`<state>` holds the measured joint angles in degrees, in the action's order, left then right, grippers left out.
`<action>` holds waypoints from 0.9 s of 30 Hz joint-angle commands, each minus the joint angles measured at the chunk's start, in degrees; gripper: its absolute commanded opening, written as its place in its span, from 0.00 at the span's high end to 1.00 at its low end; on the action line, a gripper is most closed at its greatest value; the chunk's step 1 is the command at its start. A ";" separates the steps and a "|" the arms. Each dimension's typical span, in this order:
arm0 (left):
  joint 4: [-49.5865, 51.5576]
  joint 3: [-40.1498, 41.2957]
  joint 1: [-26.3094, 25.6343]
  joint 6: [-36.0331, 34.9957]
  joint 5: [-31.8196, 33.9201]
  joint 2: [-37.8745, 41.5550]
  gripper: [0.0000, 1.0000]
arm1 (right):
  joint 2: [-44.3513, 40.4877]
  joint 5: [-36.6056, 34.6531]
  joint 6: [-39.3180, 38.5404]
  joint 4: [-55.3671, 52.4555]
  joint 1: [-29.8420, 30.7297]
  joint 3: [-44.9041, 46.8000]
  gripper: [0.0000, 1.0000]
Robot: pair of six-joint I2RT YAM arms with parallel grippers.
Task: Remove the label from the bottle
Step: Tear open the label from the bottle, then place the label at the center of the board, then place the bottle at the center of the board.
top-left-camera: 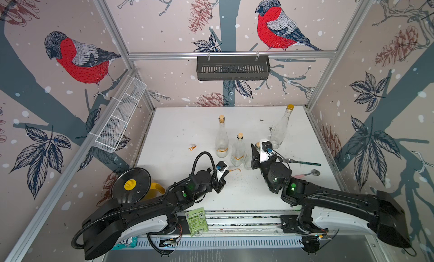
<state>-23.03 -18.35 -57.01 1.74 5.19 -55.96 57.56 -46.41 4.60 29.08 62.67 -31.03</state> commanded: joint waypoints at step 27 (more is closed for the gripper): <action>34.33 -17.41 39.27 31.27 -4.93 -17.45 1.00 | -11.10 19.13 3.81 -10.57 -49.05 -4.26 1.00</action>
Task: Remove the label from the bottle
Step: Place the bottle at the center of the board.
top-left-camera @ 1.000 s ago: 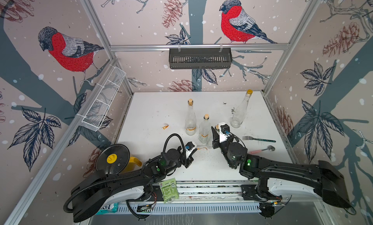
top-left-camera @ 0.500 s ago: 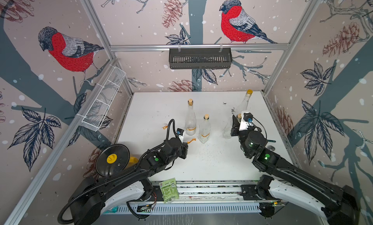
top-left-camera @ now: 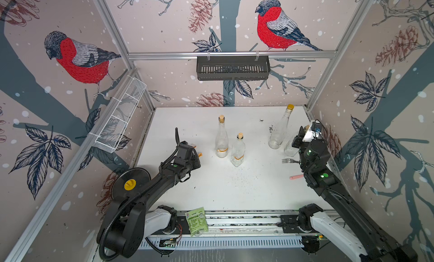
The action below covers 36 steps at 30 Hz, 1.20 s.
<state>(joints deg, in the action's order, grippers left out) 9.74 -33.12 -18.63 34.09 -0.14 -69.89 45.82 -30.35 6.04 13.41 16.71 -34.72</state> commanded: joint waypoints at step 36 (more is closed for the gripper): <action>12.14 -21.72 9.49 -4.13 -0.97 -29.76 0.66 | 23.47 19.61 -0.69 28.59 -16.09 -0.52 0.91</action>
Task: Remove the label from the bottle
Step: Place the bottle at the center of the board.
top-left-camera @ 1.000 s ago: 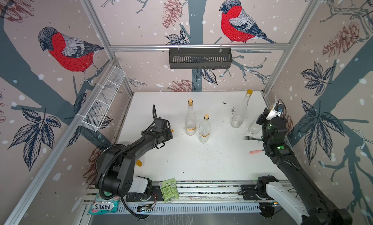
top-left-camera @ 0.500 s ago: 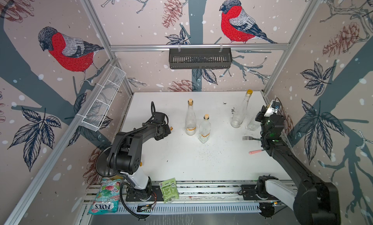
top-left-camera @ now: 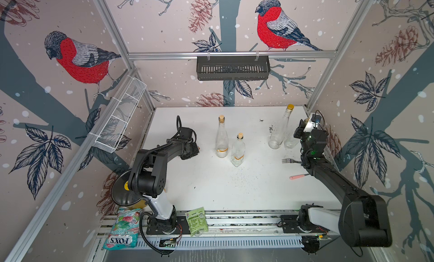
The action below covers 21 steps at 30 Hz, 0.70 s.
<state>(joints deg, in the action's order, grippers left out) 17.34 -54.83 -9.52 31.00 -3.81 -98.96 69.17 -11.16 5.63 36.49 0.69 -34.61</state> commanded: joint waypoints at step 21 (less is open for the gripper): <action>11.11 -2.03 0.53 -7.22 -6.43 -1.07 0.67 | -0.11 1.90 -0.15 4.71 -0.23 -0.50 0.78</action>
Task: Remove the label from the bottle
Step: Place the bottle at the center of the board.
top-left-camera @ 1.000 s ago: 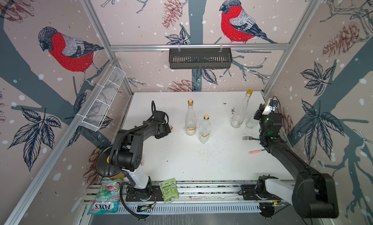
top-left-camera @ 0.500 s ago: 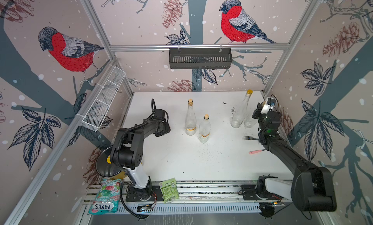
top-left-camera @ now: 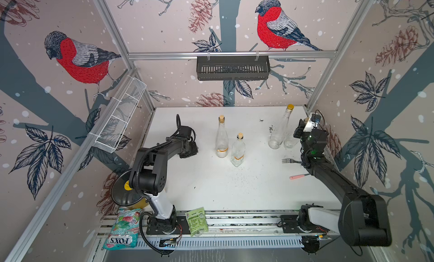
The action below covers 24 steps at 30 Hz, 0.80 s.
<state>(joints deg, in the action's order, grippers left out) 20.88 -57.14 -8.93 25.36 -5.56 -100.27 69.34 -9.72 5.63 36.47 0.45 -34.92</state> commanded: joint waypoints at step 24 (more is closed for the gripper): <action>19.45 -9.25 -0.01 -7.98 3.01 -3.96 0.63 | -1.64 2.88 -0.68 4.07 0.45 -0.41 0.37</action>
<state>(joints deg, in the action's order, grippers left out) 38.02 -65.54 -9.06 18.04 -3.86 -103.72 68.20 -7.35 5.65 39.09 0.71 -34.63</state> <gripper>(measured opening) 0.364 0.625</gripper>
